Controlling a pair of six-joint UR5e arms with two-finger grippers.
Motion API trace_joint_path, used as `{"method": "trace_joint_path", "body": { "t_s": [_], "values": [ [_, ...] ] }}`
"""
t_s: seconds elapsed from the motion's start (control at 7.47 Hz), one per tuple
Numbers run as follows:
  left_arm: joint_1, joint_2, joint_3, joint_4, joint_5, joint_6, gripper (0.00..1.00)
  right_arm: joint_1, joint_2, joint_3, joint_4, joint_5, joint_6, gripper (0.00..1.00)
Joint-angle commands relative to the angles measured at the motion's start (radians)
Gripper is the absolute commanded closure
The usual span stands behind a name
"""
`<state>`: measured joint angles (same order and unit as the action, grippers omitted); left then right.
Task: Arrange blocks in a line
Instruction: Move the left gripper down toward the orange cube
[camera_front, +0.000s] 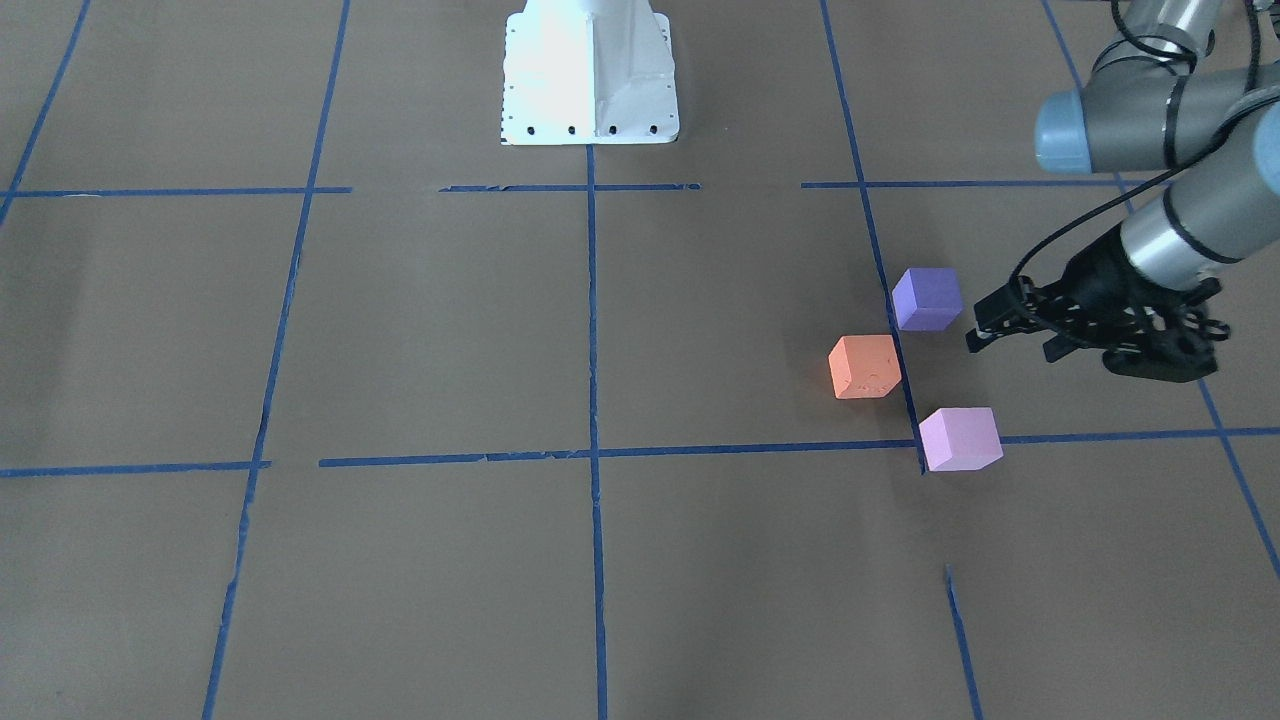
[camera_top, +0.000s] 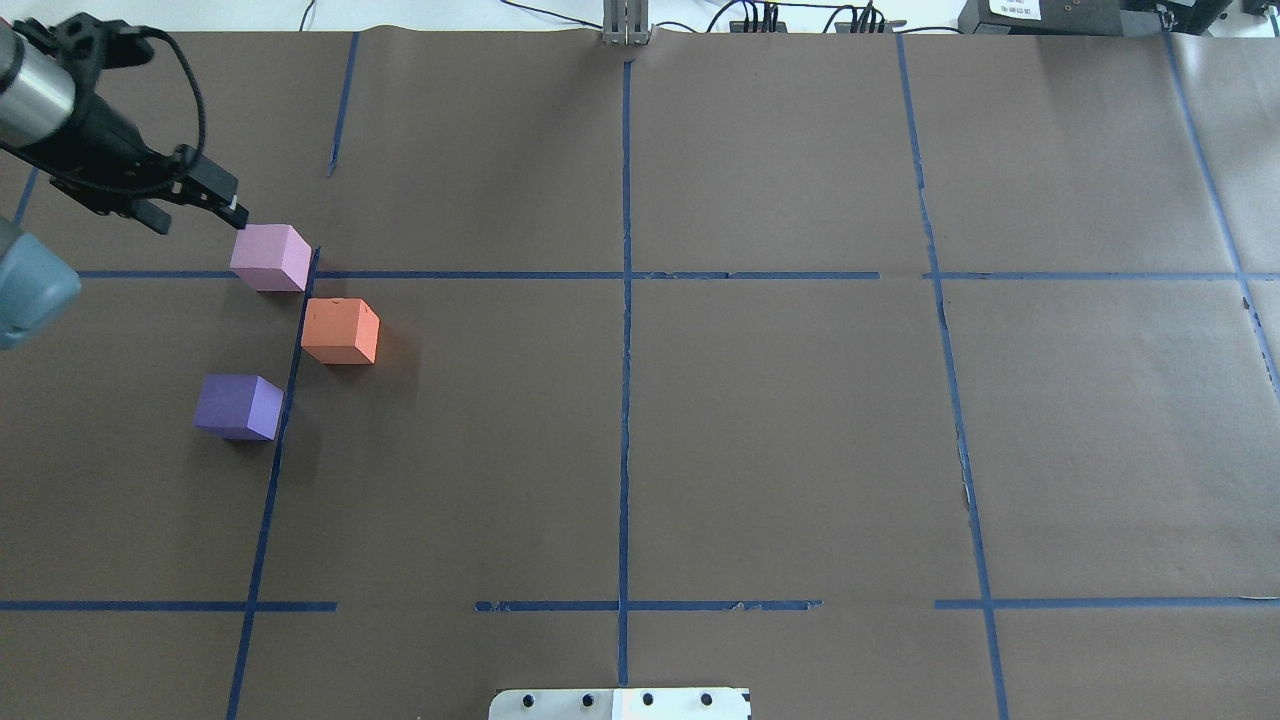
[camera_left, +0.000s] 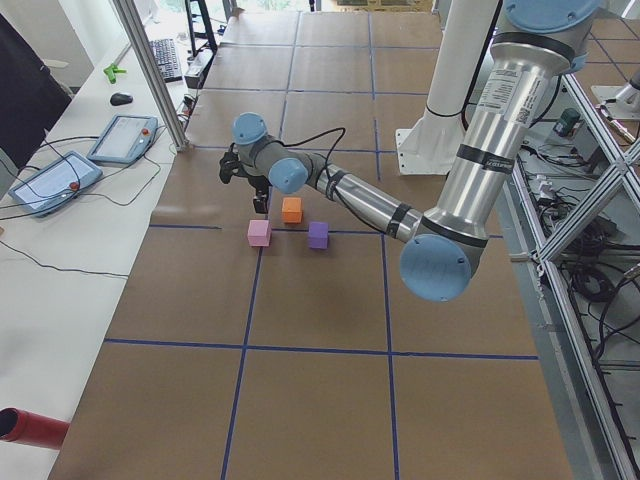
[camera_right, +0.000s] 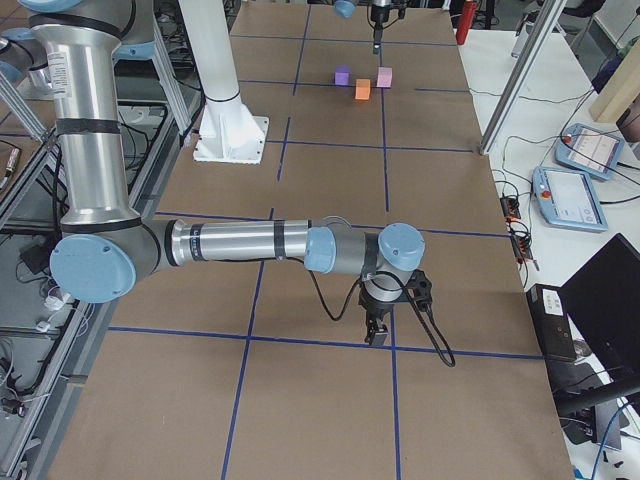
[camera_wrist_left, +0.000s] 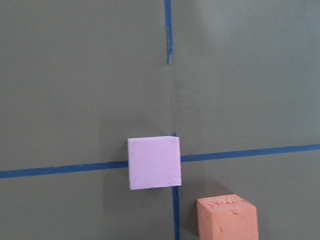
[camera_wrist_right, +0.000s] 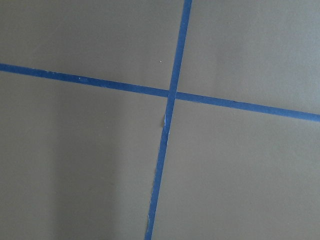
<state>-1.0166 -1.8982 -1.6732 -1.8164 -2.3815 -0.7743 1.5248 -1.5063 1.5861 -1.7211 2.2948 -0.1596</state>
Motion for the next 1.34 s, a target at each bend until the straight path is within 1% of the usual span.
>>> {"method": "trace_joint_path", "body": {
  "t_s": [0.0, 0.27, 0.4, 0.54, 0.67, 0.8, 1.21],
  "values": [
    [0.097, -0.013, 0.030, -0.018, 0.047, -0.072, 0.00, 0.000, 0.000, 0.000, 0.000, 0.000, 0.000, 0.00],
    [0.128, -0.022, 0.032, -0.018, 0.071, -0.131, 0.00, 0.000, 0.001, 0.000, 0.000, 0.000, 0.000, 0.00],
    [0.159, -0.028, 0.033, -0.018, 0.131, -0.149, 0.00, 0.000, 0.000, 0.000, 0.000, 0.000, 0.000, 0.00],
    [0.165, -0.033, 0.033, -0.012, 0.157, -0.154, 0.00, 0.000, 0.000, 0.000, 0.000, 0.000, 0.000, 0.00],
    [0.174, -0.032, 0.036, -0.014, 0.162, -0.196, 0.00, 0.000, 0.000, 0.000, 0.000, 0.000, 0.000, 0.00],
    [0.187, -0.033, 0.041, -0.015, 0.180, -0.207, 0.00, 0.000, 0.000, 0.000, 0.000, 0.000, 0.000, 0.00],
    [0.208, -0.048, 0.070, -0.018, 0.194, -0.220, 0.00, 0.000, 0.000, 0.000, 0.000, 0.000, 0.000, 0.00]
  ]
}}
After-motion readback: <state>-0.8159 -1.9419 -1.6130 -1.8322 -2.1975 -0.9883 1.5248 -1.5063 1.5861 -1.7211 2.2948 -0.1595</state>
